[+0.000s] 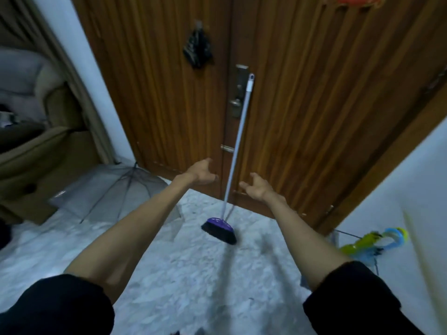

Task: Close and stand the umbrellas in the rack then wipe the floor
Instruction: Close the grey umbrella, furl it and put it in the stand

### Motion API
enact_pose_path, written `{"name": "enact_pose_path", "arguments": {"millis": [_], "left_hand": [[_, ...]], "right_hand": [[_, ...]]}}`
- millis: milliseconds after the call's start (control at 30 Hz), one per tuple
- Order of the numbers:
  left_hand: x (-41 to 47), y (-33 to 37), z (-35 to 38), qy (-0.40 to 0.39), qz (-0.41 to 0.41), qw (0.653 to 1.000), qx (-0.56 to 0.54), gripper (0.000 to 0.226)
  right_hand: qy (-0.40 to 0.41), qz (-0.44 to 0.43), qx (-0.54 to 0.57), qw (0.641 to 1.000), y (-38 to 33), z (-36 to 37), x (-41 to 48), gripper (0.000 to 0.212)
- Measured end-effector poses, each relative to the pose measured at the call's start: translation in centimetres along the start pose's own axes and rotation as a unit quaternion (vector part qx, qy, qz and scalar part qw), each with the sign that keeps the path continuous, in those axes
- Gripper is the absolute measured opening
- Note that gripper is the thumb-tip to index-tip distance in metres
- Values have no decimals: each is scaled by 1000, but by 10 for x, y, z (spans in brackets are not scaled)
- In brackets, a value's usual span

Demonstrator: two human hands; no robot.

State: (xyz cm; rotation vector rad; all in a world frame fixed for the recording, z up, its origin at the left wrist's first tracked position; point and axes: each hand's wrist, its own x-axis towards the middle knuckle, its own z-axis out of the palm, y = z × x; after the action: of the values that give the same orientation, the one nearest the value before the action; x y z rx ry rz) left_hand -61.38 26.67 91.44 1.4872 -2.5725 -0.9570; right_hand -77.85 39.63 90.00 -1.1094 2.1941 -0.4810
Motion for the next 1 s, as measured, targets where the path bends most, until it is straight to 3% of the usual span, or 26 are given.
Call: {"name": "enact_pose_path", "arguments": {"millis": [267,467,567,700,1000], "left_hand": [[-71,-156,-65,64,-81,993,-62,63],[-134,-318,-104,71,-160,980,-99,71],[-160,-393,-121,60,-186,974,-114,73],[-185,-477,-132,53,-220,966,-126,74],[-197,-584,-132,37,-270,947,-170,73]], "right_hand": [[-81,-76,-41,993,-136,104,1,75],[-137,-134,-72,979,-248,235,-14,63],[-184,-126,-70,972,-294,307,-18,70],[-217,-108,-83,967,-332,387,-25,76],[-255,-106,-126,953,-386,488,-9,74]]}}
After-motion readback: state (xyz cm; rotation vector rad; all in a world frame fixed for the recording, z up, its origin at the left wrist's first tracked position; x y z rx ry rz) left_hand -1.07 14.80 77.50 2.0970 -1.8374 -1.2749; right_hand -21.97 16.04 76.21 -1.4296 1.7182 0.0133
